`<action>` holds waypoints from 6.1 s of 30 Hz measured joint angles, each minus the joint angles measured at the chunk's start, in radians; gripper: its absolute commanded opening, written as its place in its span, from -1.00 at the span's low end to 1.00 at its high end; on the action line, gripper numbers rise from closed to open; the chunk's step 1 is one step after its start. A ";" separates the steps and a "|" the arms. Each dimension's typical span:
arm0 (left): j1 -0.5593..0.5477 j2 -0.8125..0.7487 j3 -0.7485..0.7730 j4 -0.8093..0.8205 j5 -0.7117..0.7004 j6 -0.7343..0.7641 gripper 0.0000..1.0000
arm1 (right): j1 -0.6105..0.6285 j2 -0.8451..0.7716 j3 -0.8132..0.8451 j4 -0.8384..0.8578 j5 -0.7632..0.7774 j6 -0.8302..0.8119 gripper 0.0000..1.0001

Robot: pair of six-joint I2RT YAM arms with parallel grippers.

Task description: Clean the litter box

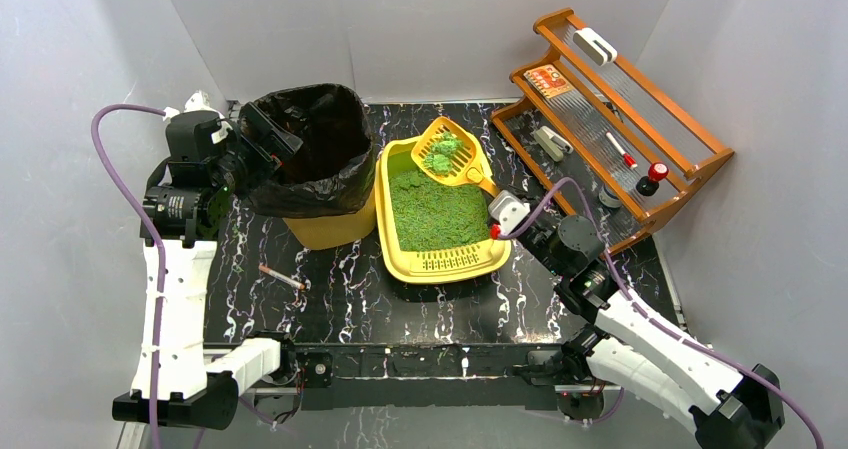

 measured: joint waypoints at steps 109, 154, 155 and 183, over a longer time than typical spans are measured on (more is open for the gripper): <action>-0.013 -0.004 0.025 -0.019 -0.011 0.002 0.97 | 0.000 0.032 0.135 -0.327 -0.026 -0.009 -1.00; -0.013 -0.016 0.026 -0.022 -0.017 0.002 0.97 | -0.002 0.236 0.369 -0.733 -0.008 1.404 -1.00; -0.013 -0.016 0.026 -0.022 -0.017 0.002 0.97 | -0.002 0.236 0.369 -0.732 -0.007 1.401 -1.00; -0.019 -0.016 0.026 -0.022 -0.019 0.003 0.97 | -0.002 -0.026 0.093 -0.318 -0.108 -0.270 -1.00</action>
